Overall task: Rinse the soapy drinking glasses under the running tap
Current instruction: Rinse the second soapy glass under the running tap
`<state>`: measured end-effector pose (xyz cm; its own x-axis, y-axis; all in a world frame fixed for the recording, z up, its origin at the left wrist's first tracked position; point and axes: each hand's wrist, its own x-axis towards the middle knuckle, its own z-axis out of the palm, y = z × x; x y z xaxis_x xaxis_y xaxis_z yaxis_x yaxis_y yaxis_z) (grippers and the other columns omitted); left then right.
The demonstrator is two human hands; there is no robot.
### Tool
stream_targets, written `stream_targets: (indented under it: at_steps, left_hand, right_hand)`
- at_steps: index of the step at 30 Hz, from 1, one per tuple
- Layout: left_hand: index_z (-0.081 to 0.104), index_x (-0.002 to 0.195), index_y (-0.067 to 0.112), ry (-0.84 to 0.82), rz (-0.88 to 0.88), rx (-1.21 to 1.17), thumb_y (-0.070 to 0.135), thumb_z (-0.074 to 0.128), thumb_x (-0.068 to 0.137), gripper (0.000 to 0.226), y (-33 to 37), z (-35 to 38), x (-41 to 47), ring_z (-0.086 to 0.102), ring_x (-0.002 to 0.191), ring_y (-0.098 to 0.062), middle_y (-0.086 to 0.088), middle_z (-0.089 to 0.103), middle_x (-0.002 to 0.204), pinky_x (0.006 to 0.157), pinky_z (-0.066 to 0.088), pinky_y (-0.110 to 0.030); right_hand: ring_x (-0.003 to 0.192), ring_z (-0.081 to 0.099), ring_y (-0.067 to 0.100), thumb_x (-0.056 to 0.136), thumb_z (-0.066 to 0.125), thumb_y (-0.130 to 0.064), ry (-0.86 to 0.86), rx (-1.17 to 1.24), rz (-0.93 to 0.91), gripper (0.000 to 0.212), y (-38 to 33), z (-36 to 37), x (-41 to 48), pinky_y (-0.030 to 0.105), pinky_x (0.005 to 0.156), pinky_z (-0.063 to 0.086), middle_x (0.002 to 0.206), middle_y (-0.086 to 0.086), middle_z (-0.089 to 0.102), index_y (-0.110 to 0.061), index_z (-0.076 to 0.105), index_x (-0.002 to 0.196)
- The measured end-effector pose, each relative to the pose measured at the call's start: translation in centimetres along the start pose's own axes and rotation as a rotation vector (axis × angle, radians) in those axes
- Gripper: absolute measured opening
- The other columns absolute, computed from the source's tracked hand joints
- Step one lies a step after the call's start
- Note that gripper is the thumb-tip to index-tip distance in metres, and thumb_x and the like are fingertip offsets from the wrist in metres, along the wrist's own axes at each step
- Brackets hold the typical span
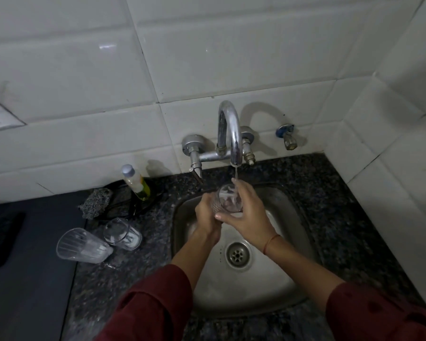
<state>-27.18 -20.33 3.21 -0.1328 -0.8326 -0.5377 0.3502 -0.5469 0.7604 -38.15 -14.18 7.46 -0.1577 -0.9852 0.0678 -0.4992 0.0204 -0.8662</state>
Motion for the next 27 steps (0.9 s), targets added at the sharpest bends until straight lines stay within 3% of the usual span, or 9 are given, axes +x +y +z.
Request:
stream_targets:
  at_steps: [5, 9, 12, 15, 17, 20, 22, 24, 27]
  left_hand:
    - [0.068, 0.109, 0.000, 0.078, 0.009, 0.043, 0.026, 0.044, 0.101, 0.037, 0.1, 0.0, 1.0, 0.064, 0.075, -0.026, -0.017, 0.069, 0.089, 0.061, 0.051, -0.033]
    - [0.064, 0.087, 0.007, 0.091, 0.016, 0.043, 0.024, 0.045, 0.099, 0.028, 0.4, -0.2, 1.6, 0.058, 0.060, -0.021, -0.010, 0.063, 0.070, 0.055, 0.046, -0.030]
    - [0.055, 0.065, 0.014, 0.078, 0.063, 0.113, 0.012, 0.048, 0.096, 0.032, 0.4, 0.2, 1.5, 0.049, 0.052, -0.013, 0.000, 0.054, 0.056, 0.051, 0.040, -0.027]
    - [0.049, 0.059, 0.016, 0.097, 0.039, 0.221, 0.008, 0.048, 0.093, 0.035, 0.3, 0.5, 1.2, 0.044, 0.051, -0.011, 0.006, 0.048, 0.050, 0.053, 0.037, -0.030]
    - [0.056, 0.066, 0.014, 0.109, -0.078, 0.306, 0.016, 0.049, 0.090, 0.025, 0.7, 0.3, 1.6, 0.048, 0.049, -0.016, -0.001, 0.053, 0.055, 0.049, 0.040, -0.028]
    - [0.070, 0.090, 0.006, -0.036, -0.310, 0.437, 0.026, 0.049, 0.090, 0.029, 1.1, -0.1, 2.5, 0.055, 0.045, -0.021, -0.011, 0.063, 0.065, 0.035, 0.035, -0.018]
    - [0.072, 0.096, 0.005, -0.109, -0.272, 0.374, 0.034, 0.054, 0.092, 0.034, 1.0, -0.2, 2.4, 0.060, 0.053, -0.022, -0.012, 0.068, 0.074, 0.042, 0.043, -0.022]
    - [0.072, 0.094, 0.006, -0.116, -0.087, 0.320, 0.038, 0.058, 0.096, 0.035, 0.7, -0.1, 1.8, 0.061, 0.056, -0.018, -0.010, 0.068, 0.073, 0.047, 0.045, -0.026]
    - [0.067, 0.083, 0.010, -0.092, -0.061, 0.406, 0.034, 0.051, 0.100, 0.034, 1.5, -0.1, 0.9, 0.049, 0.044, -0.014, -0.007, 0.059, 0.063, 0.036, 0.030, -0.020]
  right_hand:
    - [0.126, 0.040, 0.017, 0.083, 0.080, -0.018, 0.121, -0.295, -0.322, 0.044, 1.3, -0.9, -1.1, 0.016, 0.107, 0.034, 0.136, 0.002, 0.043, -0.012, 0.063, 0.122]
    - [0.116, 0.049, 0.022, 0.088, 0.072, -0.011, 0.000, -0.479, -0.516, 0.022, 0.9, -1.1, -0.9, 0.027, 0.101, 0.042, 0.116, 0.010, 0.063, -0.003, 0.068, 0.108]
    - [0.104, 0.060, 0.024, 0.095, 0.063, -0.017, -0.239, -0.417, -0.224, 0.017, 0.1, -0.6, -0.2, 0.035, 0.089, 0.049, 0.108, 0.009, 0.067, -0.007, 0.065, 0.108]
    - [0.103, 0.066, 0.021, 0.090, 0.064, -0.018, -0.336, -0.238, 0.011, 0.022, -0.4, 0.0, 0.9, 0.040, 0.093, 0.051, 0.105, -0.001, 0.070, -0.012, 0.067, 0.111]
    - [0.100, 0.063, 0.019, 0.092, 0.061, -0.014, -0.452, -0.261, 0.004, 0.021, -0.4, -0.4, 1.4, 0.039, 0.093, 0.051, 0.103, -0.002, 0.067, -0.016, 0.066, 0.112]
    - [0.098, 0.061, 0.023, 0.098, 0.054, -0.020, -0.580, -0.603, -0.077, 0.022, -0.7, -1.6, 1.8, 0.037, 0.083, 0.050, 0.106, 0.003, 0.064, -0.025, 0.065, 0.116]
    - [0.098, 0.062, 0.019, 0.096, 0.059, -0.017, -0.519, -0.557, -0.050, 0.019, -0.4, -1.5, 1.8, 0.035, 0.087, 0.050, 0.109, 0.004, 0.067, -0.021, 0.068, 0.113]
    - [0.084, 0.063, 0.013, 0.093, 0.061, -0.010, -0.397, -0.322, 0.032, 0.013, -0.5, -1.4, 1.9, 0.035, 0.083, 0.052, 0.095, 0.004, 0.071, -0.015, 0.070, 0.101]
    - [0.089, 0.067, 0.019, 0.094, 0.062, -0.012, -0.479, -0.317, -0.022, 0.011, -0.8, -2.0, 2.0, 0.035, 0.081, 0.054, 0.097, 0.004, 0.072, -0.017, 0.069, 0.101]
